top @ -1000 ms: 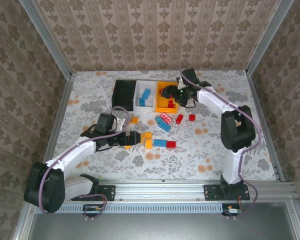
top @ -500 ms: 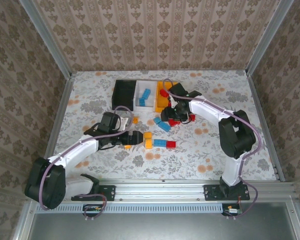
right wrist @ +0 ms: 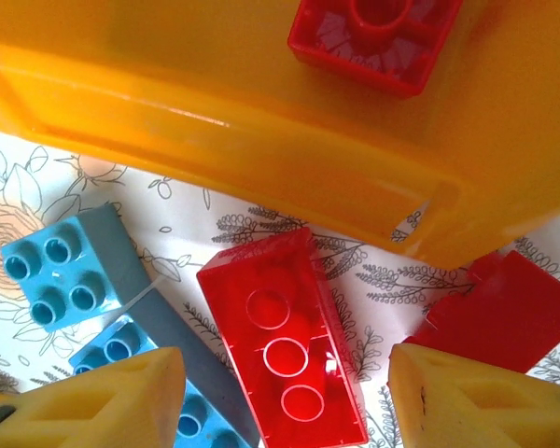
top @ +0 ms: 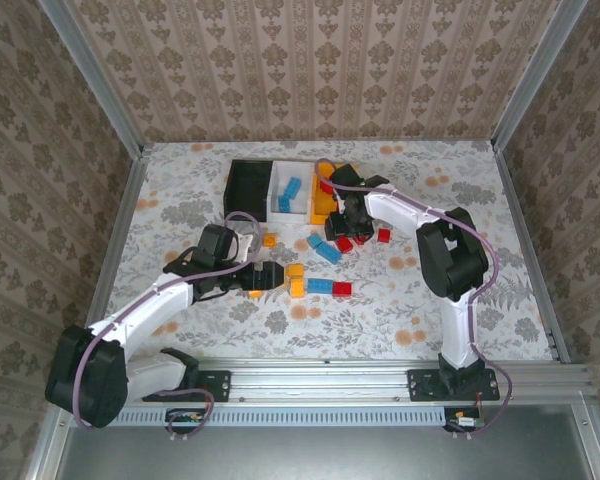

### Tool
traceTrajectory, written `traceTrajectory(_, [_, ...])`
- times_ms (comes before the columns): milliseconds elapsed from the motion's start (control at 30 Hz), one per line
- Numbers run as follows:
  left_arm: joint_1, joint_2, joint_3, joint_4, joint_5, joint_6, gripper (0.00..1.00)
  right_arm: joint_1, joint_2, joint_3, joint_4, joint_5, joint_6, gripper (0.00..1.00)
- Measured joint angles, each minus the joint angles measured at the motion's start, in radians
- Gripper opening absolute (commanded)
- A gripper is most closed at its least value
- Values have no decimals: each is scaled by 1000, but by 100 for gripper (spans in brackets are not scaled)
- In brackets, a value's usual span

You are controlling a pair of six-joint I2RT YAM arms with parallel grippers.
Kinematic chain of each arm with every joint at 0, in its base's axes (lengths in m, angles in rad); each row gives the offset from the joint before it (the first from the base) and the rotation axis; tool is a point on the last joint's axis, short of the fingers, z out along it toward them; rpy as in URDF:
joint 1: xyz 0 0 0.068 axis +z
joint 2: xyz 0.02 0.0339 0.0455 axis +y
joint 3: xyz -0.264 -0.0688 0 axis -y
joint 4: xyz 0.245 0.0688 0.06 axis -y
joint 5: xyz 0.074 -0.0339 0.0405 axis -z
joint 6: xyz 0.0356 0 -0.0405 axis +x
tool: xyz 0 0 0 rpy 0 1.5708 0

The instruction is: Sort the legos into containers by color

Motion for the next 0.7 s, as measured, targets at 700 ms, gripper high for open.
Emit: traceTrajectory(700, [15,0,-1,0,1,0,100,55,45,19,-58,128,-57,49])
